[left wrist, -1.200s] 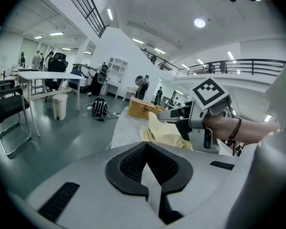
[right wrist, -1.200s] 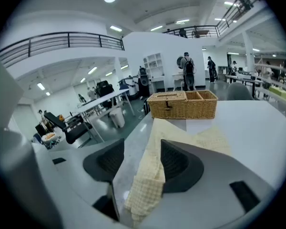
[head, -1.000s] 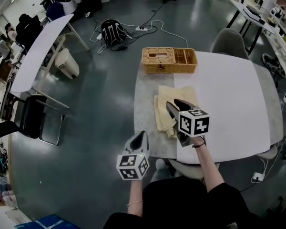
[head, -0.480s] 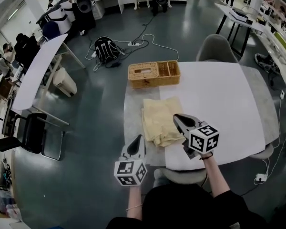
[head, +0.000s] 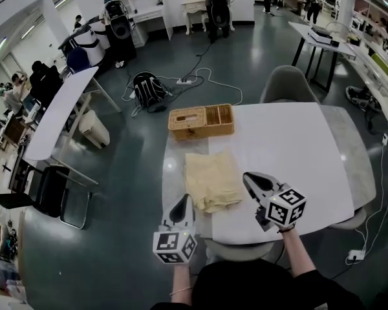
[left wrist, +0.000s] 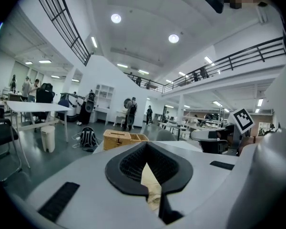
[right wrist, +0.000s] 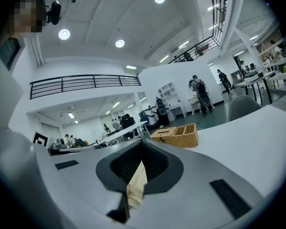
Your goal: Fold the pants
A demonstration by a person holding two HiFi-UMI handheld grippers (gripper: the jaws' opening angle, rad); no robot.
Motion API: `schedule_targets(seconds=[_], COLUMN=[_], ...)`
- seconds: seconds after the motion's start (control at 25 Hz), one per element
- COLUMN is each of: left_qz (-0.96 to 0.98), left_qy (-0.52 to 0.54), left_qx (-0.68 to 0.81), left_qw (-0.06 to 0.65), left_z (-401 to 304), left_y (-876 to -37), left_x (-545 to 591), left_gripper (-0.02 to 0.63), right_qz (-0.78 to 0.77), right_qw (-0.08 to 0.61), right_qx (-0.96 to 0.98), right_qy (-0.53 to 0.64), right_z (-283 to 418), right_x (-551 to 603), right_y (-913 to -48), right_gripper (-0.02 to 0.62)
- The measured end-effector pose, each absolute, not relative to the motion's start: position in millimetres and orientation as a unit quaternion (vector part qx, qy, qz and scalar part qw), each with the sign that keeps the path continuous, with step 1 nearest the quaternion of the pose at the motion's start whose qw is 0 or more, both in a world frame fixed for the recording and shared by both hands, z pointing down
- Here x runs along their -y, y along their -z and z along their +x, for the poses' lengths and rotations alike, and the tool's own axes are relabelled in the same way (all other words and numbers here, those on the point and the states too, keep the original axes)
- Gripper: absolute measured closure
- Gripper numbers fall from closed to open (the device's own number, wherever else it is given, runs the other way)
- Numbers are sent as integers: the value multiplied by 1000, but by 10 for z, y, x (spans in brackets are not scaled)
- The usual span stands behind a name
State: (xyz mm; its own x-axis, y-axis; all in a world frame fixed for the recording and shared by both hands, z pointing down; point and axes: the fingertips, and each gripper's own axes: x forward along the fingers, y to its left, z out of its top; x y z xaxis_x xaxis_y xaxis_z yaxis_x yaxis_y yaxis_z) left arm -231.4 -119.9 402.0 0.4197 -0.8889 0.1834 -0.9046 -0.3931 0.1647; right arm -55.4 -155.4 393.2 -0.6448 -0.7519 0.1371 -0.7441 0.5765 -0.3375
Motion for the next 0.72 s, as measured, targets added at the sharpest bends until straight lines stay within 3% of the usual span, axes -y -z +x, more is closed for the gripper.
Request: schedule_targets(seconds=[0.72], left_qz=[806], left_qy=[13], left_qx=[590], left_qw=[43], left_z=[-2005], left_y=[-3453], left_x=[820], left_gripper=[598], right_qz=[-431], right_qw=[79], right_qx=[-889], right_qy=[130], right_z=[341], right_x=[1256], right_y=[-3394], right_gripper=[580])
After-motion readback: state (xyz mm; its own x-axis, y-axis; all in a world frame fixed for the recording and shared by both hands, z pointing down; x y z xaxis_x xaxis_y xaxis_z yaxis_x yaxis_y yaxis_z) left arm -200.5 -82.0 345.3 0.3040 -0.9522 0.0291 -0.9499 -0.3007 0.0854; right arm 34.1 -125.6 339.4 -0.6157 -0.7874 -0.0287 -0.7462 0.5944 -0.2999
